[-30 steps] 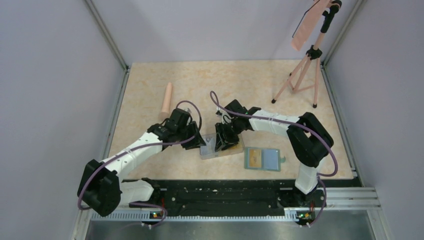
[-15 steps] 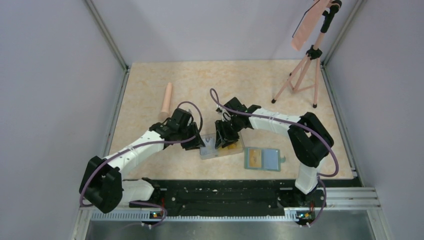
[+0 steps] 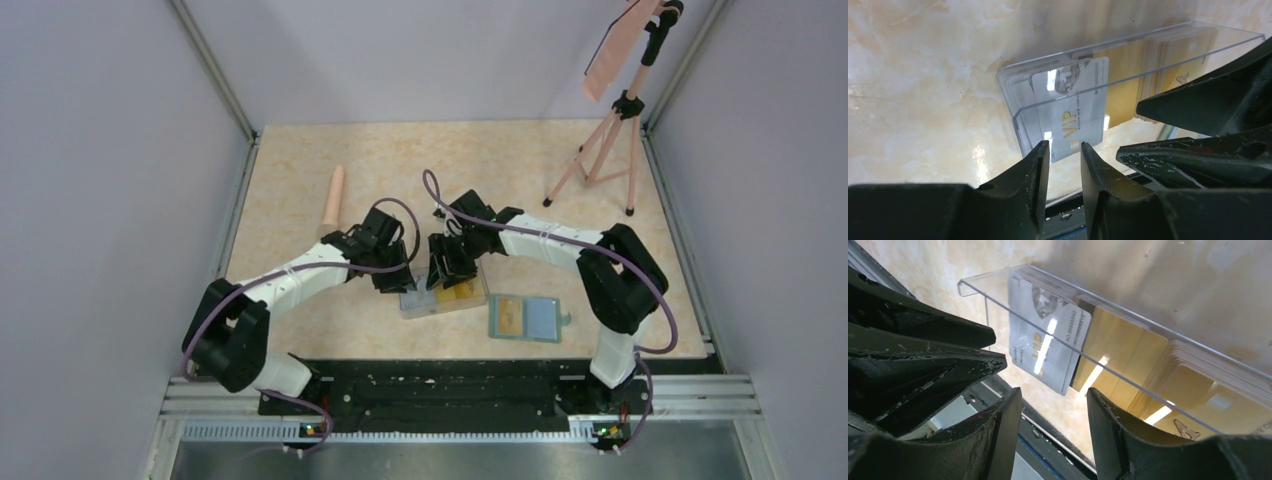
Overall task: Put the credit cards into the card holder
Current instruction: Pick up the credit card from the storage box, then insert the credit card into the card holder.
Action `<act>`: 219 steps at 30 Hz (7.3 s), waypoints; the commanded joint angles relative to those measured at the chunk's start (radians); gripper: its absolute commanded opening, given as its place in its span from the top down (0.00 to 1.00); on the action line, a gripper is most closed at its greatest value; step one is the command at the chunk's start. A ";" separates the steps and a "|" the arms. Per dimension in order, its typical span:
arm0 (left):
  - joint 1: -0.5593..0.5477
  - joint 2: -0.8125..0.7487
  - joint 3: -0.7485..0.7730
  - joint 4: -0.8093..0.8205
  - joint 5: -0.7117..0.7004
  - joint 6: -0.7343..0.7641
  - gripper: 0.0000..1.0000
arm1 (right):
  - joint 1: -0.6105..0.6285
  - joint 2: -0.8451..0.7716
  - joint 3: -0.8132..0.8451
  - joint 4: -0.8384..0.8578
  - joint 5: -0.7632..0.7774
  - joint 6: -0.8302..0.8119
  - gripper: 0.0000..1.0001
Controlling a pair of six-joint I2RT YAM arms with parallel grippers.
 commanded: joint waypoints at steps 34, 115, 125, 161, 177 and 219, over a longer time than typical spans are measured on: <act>-0.175 0.179 0.131 -0.013 -0.197 0.001 0.81 | -0.021 0.052 -0.110 0.208 -0.112 0.080 0.95; -0.046 -0.292 -0.301 1.008 0.247 -0.362 0.41 | -0.252 -0.534 -0.161 0.127 -0.351 0.204 1.00; -0.045 -0.283 -0.309 1.041 0.272 -0.379 0.63 | -0.252 -0.533 -0.185 0.135 -0.341 0.210 1.00; -0.044 -0.352 -0.029 0.103 0.053 -0.068 1.00 | -0.318 -0.368 -0.254 -0.155 0.033 -0.103 0.37; -0.044 -0.405 -0.042 0.083 0.038 -0.088 1.00 | -0.164 -0.207 -0.189 -0.044 0.004 -0.014 0.39; -0.079 -0.255 -0.034 0.250 0.209 -0.139 1.00 | -0.325 -0.383 -0.236 -0.149 0.054 -0.036 0.34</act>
